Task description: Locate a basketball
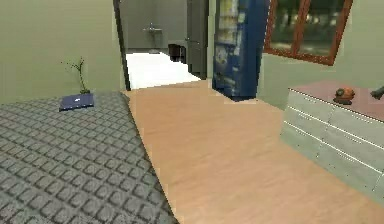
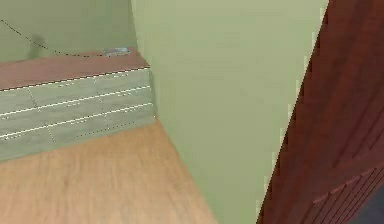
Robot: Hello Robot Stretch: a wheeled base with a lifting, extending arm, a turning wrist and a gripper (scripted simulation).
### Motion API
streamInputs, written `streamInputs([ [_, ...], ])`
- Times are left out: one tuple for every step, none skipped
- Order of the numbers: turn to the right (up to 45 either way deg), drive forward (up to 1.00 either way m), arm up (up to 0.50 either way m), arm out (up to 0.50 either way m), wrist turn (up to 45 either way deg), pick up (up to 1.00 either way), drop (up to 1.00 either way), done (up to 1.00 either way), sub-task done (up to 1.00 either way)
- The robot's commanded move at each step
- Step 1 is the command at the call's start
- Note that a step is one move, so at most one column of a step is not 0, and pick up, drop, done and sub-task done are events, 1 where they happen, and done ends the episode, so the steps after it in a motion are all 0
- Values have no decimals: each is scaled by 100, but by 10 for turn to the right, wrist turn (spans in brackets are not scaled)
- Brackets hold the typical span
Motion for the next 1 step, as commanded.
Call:
streamInputs([
  [450, 0, 0, 0, 0, 0, 0, 0, 0],
])
